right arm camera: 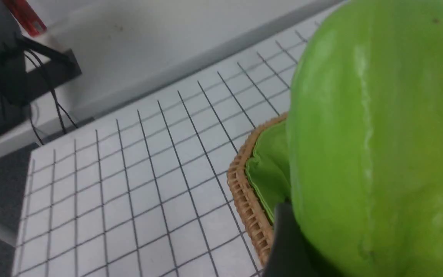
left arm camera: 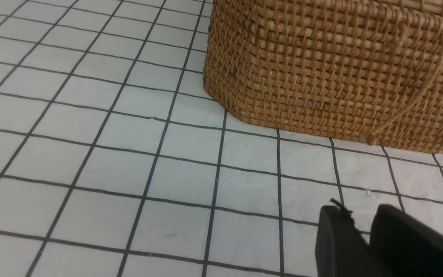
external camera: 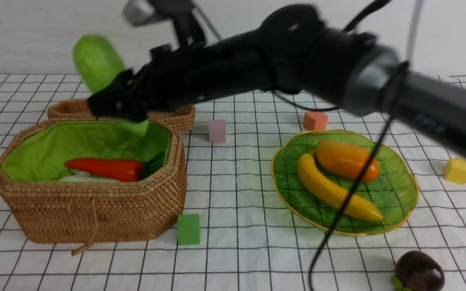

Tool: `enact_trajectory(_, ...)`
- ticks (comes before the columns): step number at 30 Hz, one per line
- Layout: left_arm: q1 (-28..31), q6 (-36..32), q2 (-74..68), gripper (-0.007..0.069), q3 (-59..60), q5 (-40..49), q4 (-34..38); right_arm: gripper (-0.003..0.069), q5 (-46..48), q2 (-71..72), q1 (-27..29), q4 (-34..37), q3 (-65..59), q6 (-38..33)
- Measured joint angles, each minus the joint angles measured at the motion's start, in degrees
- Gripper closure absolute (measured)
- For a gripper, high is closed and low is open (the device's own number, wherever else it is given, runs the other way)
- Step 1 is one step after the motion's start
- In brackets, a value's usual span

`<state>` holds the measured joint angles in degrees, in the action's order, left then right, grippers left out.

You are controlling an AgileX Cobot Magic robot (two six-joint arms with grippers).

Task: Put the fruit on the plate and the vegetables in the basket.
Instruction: Take a chayote with your right arm and place it on the basket on the left, then use the right arm to grab a mangosteen and put it into the right plate

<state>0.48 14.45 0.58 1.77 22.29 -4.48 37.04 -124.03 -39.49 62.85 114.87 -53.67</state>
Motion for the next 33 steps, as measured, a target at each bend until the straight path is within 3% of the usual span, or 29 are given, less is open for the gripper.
enact_trajectory(7,0.0,0.0,0.0,0.0485,0.0,0.1,0.0,0.0197,-3.3,-9.9,-1.4,-11.9,7.3,12.4)
enact_trajectory(10,0.0,0.0,0.0,0.048,0.0,0.1,0.0,0.0123,-3.2,-9.9,-1.2,-14.9,7.5,15.6)
enact_trajectory(11,0.0,0.0,0.0,0.048,0.0,0.1,0.0,0.0043,-2.6,-9.2,-0.9,-16.8,7.7,17.6)
enact_trajectory(12,0.0,0.0,0.0,0.0477,0.0,0.1,0.0,0.0017,-1.9,-8.4,-0.8,-18.2,7.8,18.3)
enact_trajectory(15,0.0,0.0,0.0,0.0475,0.0,0.1,0.0,-0.0015,3.7,-4.5,0.4,-23.4,7.8,20.2)
enact_trajectory(17,0.0,0.0,0.0,0.0473,0.0,0.1,0.0,-0.0012,8.7,-1.8,1.3,-26.7,7.8,21.4)
enact_trajectory(20,0.0,0.0,0.0,0.0468,0.0,0.1,0.0,0.0012,22.8,7.0,5.3,-37.4,7.6,25.0)
enact_trajectory(23,0.0,0.0,0.0,0.0466,0.0,0.1,0.0,0.0027,28.3,14.6,9.5,-44.0,4.0,29.2)
enact_trajectory(26,0.0,0.0,0.0,0.0463,0.0,0.1,0.0,0.0043,29.0,26.1,14.7,-49.3,-6.9,33.4)
enact_trajectory(27,0.0,0.0,0.0,0.0462,0.0,0.1,0.0,0.0049,27.6,34.4,18.6,-50.7,-18.2,35.3)
enact_trajectory(29,0.0,0.0,0.0,0.0461,0.0,0.1,0.0,0.005,26.6,38.2,20.3,-51.0,-24.4,36.5)
enact_trajectory(31,0.0,0.0,0.0,0.046,0.0,0.1,0.0,0.0052,24.6,47.1,23.6,-51.1,-41.0,39.2)
enact_trajectory(33,0.0,0.0,0.0,0.0459,0.0,0.1,0.0,0.0053,23.9,49.4,24.3,-51.1,-46.2,39.5)
